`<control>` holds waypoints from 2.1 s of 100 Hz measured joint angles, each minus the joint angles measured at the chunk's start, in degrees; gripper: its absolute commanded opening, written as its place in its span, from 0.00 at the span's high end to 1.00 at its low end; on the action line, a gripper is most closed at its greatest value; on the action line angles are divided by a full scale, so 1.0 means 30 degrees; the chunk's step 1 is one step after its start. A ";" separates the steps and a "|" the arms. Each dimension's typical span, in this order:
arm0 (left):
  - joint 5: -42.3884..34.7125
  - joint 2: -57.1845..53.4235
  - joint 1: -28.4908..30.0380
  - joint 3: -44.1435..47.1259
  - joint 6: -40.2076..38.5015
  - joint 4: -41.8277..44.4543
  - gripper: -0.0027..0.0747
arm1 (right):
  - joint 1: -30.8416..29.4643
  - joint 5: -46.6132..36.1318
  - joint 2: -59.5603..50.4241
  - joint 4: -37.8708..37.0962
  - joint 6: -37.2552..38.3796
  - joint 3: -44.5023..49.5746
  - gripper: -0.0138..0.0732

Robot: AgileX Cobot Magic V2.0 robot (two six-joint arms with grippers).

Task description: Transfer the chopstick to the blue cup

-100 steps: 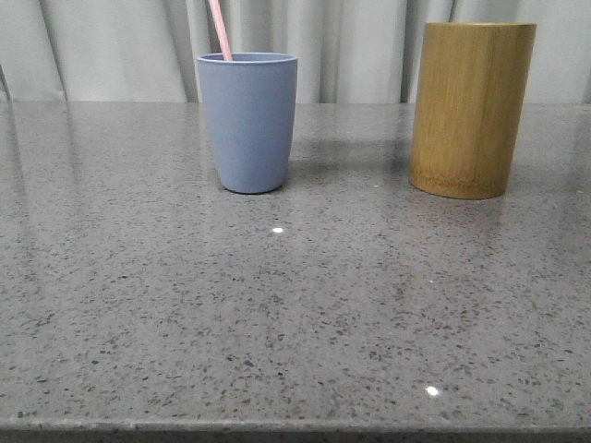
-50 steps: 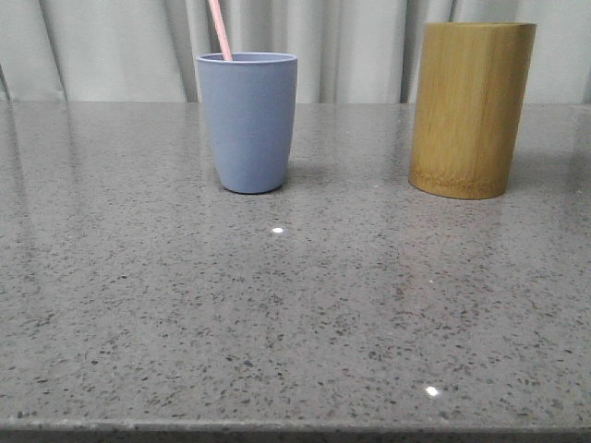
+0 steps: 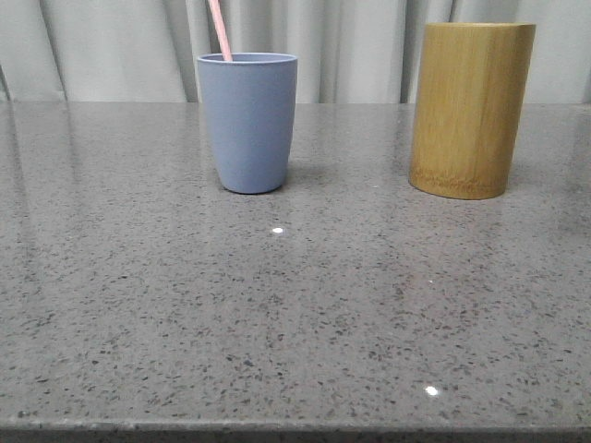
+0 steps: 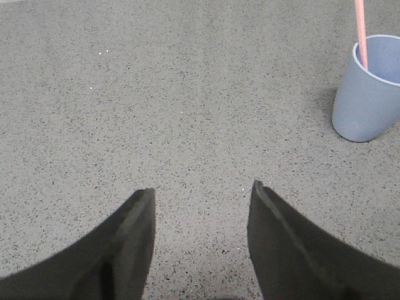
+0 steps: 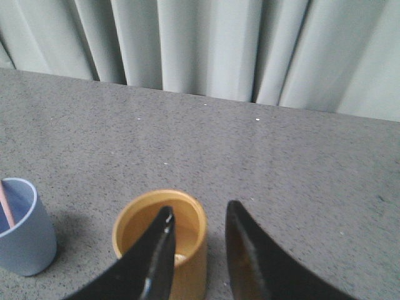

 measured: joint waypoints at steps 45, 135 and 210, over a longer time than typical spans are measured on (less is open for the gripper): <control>-0.1601 -0.0828 0.0000 0.1101 -0.0008 0.0000 0.97 | -0.1380 0.0000 -0.6720 -0.0044 0.0000 0.4822 0.97; -0.2833 -0.4948 0.0000 0.4599 -0.0040 0.0000 0.99 | -0.1455 0.0109 -1.1361 -0.0587 0.0000 0.7986 0.95; -0.2984 -0.4986 0.0000 0.5139 -0.0040 0.0000 0.99 | -0.1455 0.0140 -1.1361 -0.0587 0.0000 0.7986 0.95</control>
